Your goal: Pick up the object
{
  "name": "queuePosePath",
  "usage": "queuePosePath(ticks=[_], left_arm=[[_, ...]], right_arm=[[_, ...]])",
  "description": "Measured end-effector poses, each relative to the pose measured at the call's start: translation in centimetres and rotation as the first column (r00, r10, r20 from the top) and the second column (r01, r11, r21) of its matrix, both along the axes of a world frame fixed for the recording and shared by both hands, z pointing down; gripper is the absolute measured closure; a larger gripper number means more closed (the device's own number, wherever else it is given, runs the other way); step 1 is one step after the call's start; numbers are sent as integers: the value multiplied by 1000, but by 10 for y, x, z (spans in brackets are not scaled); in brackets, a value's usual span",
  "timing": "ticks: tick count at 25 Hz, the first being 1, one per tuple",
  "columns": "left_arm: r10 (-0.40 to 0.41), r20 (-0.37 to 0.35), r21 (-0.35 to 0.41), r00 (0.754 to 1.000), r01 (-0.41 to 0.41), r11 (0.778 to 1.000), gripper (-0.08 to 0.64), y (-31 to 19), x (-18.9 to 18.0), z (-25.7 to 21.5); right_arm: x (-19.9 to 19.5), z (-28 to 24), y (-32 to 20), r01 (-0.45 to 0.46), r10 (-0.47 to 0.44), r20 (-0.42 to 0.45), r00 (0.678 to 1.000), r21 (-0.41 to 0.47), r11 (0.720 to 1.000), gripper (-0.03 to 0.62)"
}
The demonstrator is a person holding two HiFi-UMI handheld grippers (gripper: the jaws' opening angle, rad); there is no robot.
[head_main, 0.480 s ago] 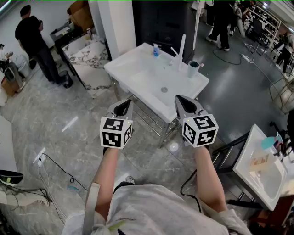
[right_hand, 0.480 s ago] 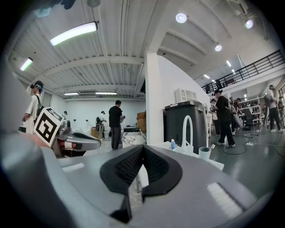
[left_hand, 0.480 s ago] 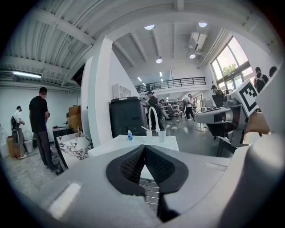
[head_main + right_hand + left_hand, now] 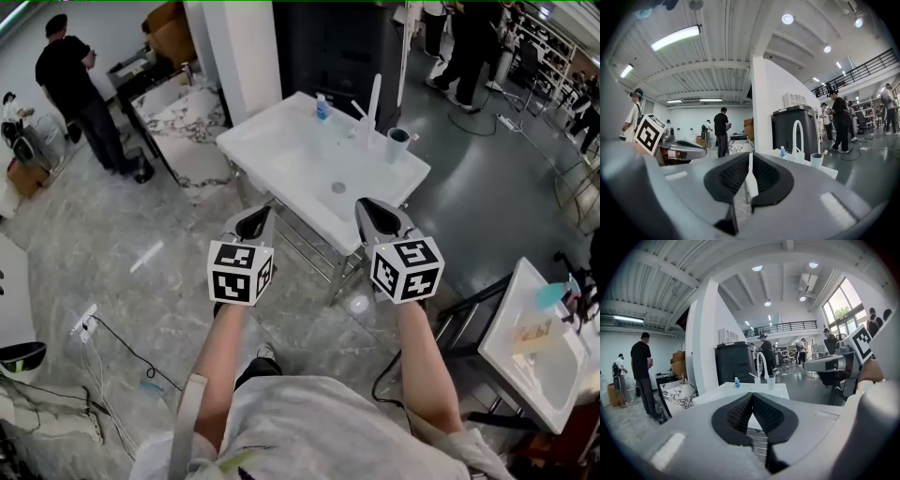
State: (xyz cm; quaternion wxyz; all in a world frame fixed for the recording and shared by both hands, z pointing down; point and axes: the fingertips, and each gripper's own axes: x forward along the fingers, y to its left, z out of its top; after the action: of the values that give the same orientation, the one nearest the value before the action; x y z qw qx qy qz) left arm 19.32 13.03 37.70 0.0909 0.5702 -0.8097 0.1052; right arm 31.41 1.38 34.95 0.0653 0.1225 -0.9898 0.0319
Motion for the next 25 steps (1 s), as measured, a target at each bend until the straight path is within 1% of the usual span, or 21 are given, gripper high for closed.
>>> queuePosePath(ticks=[5,9,17,21,25], left_arm=[[25,-7,-2,1000,-25,1000,561,-13,-14,5],[54,-8,-3,999,-54,999,561,-31,-35,9],[119,-10,2,993,-119,993,561,-62,-111,7],[160,-19,7,987,-160,987,560,-79,-147,4],[204,-35,3,978,-204,979,560,-93,-178,8]], right_arm=[[-13,5,-9,-19,19,-5,1000,-3,1000,550],[-33,9,-23,-43,43,-9,999,-3,999,531],[-99,11,-47,-102,102,-22,995,-15,995,502],[-128,11,-60,-147,146,-39,989,-28,989,491],[-156,12,-69,-189,188,-59,980,-22,982,479]])
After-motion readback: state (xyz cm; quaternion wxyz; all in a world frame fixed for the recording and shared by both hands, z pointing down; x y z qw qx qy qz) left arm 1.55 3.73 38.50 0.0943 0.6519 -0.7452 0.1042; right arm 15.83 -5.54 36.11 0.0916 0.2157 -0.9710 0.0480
